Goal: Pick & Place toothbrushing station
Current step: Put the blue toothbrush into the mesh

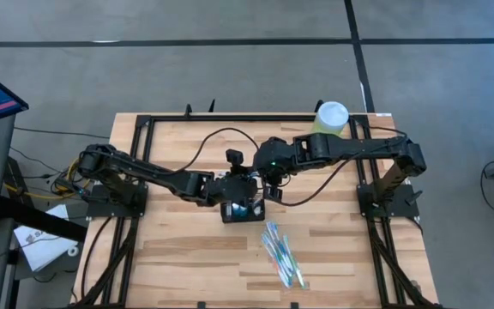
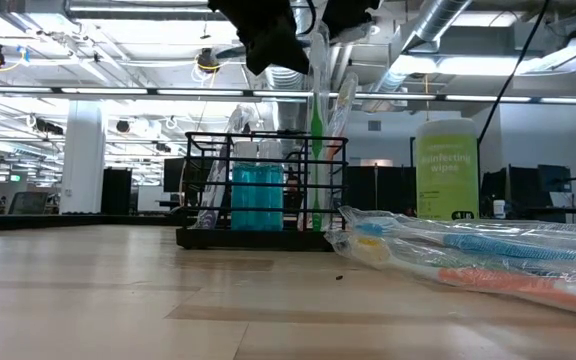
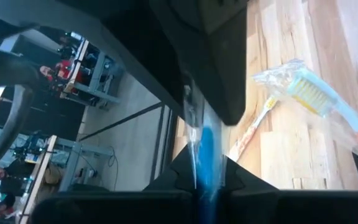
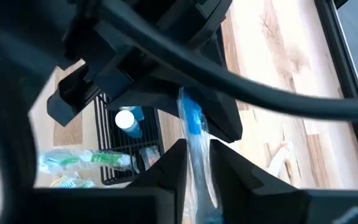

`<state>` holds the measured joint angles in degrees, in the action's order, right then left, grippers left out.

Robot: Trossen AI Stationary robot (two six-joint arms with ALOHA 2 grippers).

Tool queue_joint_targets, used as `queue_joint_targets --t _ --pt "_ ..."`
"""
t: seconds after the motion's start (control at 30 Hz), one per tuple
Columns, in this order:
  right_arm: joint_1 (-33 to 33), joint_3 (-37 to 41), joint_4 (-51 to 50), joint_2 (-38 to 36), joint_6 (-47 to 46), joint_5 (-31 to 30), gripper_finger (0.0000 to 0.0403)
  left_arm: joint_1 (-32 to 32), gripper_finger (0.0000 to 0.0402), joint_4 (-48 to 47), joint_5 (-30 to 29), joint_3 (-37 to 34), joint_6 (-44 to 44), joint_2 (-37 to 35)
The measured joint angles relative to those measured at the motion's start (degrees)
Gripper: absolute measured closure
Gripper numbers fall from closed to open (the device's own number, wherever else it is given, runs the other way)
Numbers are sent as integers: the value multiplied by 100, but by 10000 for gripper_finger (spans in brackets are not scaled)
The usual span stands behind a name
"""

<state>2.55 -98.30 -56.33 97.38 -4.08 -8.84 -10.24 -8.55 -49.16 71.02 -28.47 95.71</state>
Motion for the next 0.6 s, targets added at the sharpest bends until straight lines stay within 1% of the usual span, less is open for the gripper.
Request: queue_joint_targets --t 0.2,0.37,0.5,0.6 --pt "-6 2 -11 -28 93 -3 311 33 401 -611 -15 3 532 -12" --pt "-2 15 -43 -231 260 -1 287 32 401 -909 -24 3 931 -13" --pt "45 7 20 -596 236 -13 281 33 401 -1005 384 -44 1356 -261" --pt "151 4 89 -839 131 -19 282 25 401 -1056 647 -246 1850 -609"
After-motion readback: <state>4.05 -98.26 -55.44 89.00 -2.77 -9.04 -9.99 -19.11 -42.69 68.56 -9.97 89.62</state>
